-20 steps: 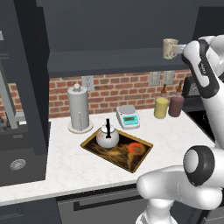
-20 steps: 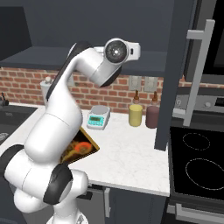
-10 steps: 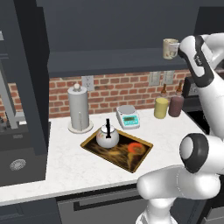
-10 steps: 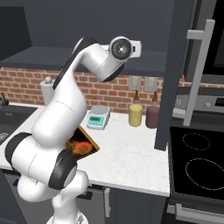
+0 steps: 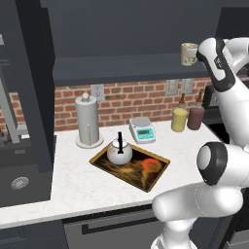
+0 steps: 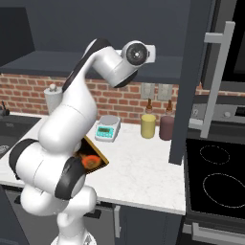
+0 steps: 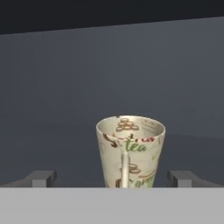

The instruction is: Pick the kettle from the counter and place it on the tray. Then pick the mug from the cabinet and place it on the tray. Then close the cabinet doors.

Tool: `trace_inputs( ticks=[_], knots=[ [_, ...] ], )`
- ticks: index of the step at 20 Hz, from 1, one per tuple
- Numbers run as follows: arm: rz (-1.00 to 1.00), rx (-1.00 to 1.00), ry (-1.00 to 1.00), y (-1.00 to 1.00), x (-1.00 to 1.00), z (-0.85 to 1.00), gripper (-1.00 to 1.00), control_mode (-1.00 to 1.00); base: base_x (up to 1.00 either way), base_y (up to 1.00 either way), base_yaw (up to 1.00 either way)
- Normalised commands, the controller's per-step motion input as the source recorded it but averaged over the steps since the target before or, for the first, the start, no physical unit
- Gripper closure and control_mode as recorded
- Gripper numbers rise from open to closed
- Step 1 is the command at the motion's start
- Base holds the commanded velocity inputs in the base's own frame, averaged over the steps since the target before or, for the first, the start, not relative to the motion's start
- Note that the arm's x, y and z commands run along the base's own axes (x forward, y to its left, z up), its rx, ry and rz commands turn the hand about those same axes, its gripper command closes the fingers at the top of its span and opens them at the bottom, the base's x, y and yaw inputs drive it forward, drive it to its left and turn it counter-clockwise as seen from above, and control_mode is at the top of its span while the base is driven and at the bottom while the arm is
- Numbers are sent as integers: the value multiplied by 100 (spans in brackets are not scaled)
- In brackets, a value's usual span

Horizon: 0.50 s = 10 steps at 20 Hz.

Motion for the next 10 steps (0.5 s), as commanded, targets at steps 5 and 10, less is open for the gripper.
trace_inputs(
  ticks=[5,10],
  knots=[
    [0,0,0,0,17,-3,-100,-100,0,0,0],
    [0,0,0,0,16,-3,-100,-100,0,0,0]
  ],
)
